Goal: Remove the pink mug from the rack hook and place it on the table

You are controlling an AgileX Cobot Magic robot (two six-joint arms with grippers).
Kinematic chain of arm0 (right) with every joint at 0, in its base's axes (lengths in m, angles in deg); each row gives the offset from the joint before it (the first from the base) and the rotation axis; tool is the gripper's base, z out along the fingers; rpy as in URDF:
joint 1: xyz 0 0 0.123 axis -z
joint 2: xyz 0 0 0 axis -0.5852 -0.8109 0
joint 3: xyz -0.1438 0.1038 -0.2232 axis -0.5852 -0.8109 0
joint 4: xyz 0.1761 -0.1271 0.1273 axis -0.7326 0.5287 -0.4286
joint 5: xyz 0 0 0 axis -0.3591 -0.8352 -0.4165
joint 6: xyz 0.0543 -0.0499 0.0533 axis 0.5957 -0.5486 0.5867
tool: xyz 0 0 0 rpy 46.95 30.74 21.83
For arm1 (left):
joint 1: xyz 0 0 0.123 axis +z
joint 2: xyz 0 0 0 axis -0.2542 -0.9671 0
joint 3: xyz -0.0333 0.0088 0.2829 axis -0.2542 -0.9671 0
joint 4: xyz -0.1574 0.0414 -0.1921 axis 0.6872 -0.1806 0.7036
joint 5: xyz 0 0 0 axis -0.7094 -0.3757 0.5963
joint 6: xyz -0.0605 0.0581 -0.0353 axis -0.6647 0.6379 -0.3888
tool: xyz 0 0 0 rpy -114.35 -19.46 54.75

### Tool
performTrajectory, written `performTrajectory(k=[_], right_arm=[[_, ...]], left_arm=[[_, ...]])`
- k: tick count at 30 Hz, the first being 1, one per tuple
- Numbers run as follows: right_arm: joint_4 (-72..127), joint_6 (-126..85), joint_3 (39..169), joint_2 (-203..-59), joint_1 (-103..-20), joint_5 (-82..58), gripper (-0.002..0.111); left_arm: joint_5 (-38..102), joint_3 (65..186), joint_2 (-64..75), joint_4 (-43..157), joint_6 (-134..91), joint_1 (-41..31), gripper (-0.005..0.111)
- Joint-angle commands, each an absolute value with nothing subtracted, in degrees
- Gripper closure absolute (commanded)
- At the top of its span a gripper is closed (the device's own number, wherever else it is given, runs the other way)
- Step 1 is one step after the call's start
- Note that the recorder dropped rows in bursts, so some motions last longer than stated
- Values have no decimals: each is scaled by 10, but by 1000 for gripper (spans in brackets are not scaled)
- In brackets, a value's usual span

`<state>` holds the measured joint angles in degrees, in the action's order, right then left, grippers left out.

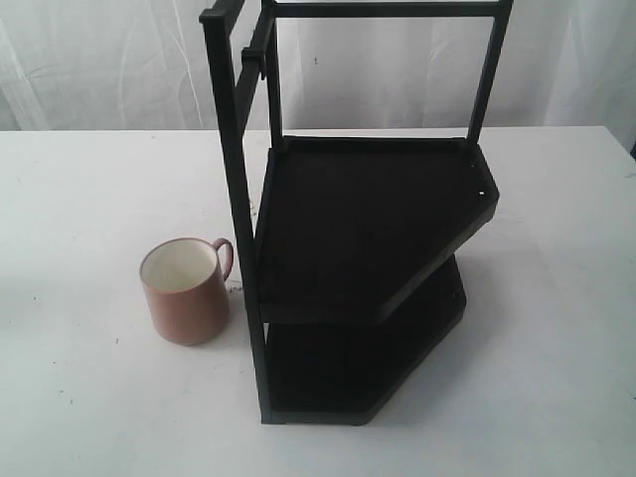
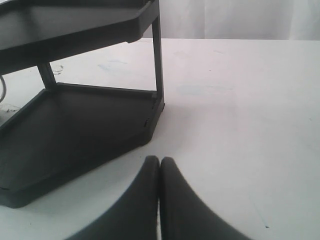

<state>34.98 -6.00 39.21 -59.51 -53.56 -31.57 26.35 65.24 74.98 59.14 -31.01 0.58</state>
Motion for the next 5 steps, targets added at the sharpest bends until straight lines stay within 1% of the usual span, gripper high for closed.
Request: performTrajectory(k=[1,5], right_arm=[[348,-59,389,-593,-534,-313,108],[348,-59,389,-593,-534,-313,108]], left_arm=[[263,650,753,598,-310,7,107],[263,650,753,598,-310,7,107]])
